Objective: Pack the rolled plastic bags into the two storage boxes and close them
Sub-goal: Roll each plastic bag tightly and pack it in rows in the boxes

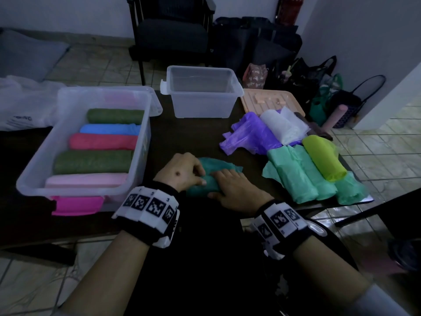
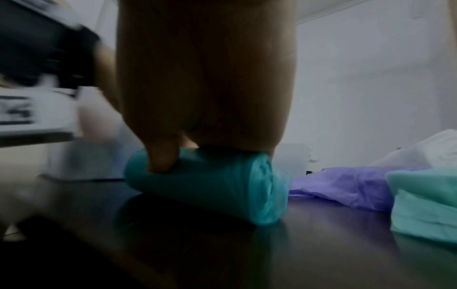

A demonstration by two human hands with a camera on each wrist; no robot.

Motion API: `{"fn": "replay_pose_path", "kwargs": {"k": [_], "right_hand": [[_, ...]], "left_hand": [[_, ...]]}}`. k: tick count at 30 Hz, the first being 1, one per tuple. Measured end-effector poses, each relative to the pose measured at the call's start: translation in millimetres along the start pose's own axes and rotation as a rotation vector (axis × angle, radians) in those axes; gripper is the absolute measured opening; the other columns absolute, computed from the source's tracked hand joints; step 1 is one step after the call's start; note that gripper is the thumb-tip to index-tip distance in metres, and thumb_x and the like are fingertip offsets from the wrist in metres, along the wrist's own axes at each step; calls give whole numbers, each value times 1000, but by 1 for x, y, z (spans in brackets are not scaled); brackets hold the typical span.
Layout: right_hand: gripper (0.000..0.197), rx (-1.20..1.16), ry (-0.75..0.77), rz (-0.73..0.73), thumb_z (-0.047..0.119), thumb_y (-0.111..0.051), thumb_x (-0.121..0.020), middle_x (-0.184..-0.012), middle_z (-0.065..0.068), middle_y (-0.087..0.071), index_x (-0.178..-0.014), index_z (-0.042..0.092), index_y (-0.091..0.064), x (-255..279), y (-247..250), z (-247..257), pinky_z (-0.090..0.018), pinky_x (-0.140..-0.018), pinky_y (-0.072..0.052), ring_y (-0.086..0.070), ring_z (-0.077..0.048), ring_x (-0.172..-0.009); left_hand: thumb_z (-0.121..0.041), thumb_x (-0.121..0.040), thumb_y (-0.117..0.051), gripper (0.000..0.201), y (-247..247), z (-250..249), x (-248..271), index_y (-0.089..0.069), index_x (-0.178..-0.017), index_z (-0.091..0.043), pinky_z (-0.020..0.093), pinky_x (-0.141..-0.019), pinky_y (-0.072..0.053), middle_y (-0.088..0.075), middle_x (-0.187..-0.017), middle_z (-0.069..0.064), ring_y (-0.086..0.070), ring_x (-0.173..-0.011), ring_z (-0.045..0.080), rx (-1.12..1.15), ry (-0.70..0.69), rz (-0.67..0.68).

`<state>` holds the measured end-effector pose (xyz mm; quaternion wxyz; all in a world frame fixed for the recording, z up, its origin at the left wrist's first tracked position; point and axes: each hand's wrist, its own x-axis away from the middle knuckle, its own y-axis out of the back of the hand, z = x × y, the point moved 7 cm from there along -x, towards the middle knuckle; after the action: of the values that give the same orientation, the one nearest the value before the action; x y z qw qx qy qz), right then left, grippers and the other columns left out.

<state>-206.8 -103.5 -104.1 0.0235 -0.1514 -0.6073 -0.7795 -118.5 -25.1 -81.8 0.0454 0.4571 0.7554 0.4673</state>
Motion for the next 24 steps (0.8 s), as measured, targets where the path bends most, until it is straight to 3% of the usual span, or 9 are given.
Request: {"fn": "replay_pose_path", "kwargs": {"k": [4,7,11,15,17,20,22,23,24], "right_hand": [[53,-94,-28,80,45,-54,-89,-129,-12,-48,-127,14,-35,-14,1,-11,-35,-98,-32,-46,-27,-120],[49,-126,-18,119,44,-54,-90,-130,-11,-46,-125,14,-38,-18,1,-13,-35,-100,-34,-45,-27,-120],[46,-119,-11,108,44,-51,-92,-134,-6,-36,-127,17,-42,-20,6,-17,-37,-104,-29,-34,-24,-124],[46,-107,-36,158,49,-55,-88,-148,-4,-22,-123,21,-47,-23,11,-21,-42,-109,-21,-22,-25,-135],[48,-172,-61,204,50,-63,-82,-145,-6,-28,-119,22,-49,-26,13,-26,-41,-108,-29,-29,-26,-132],[65,-246,-84,222,49,-74,-72,-132,-5,-44,-123,23,-43,-34,13,-30,-33,-96,-39,-46,-19,-115],[93,-318,-110,235,50,-78,-67,-138,-3,-42,-140,22,-28,-36,12,-32,-33,-103,-38,-45,-18,-121],[99,-330,-126,242,51,-78,-66,-138,-1,-43,-143,20,-25,-37,12,-33,-34,-106,-37,-44,-18,-125],[95,-324,-134,248,53,-78,-65,-134,1,-47,-141,18,-32,-37,11,-34,-34,-103,-39,-47,-18,-124]], "left_hand": [[-22,-72,-79,58,-7,3,5,-57,-126,-21,31,-102,-43,-55,-129,4,-53,-117,20,-83,-3,6],[-20,-75,-76,50,-10,10,1,-55,-121,-25,37,-101,-43,-50,-130,6,-51,-117,22,-40,22,2],[-24,-84,-67,43,-9,10,-3,-55,-126,-24,31,-102,-39,-49,-134,3,-50,-119,19,-43,22,25],[-23,-86,-66,43,-7,9,-4,-57,-128,-22,29,-104,-37,-51,-135,4,-49,-122,20,-28,-4,10],[-21,-85,-67,44,-7,10,-4,-57,-128,-20,27,-103,-35,-52,-135,4,-49,-124,19,-8,3,28],[-19,-85,-68,44,-5,9,-3,-58,-128,-17,23,-101,-36,-53,-134,6,-49,-124,19,10,-2,28],[-18,-84,-68,44,-4,8,-4,-58,-127,-16,22,-101,-36,-53,-135,7,-49,-124,19,11,-5,22],[-18,-84,-68,44,-5,8,-4,-59,-127,-16,22,-102,-36,-53,-135,7,-49,-124,19,12,-4,25],[-17,-84,-68,44,-6,8,-5,-59,-127,-15,23,-102,-36,-52,-136,7,-49,-125,19,15,-1,30]]}}
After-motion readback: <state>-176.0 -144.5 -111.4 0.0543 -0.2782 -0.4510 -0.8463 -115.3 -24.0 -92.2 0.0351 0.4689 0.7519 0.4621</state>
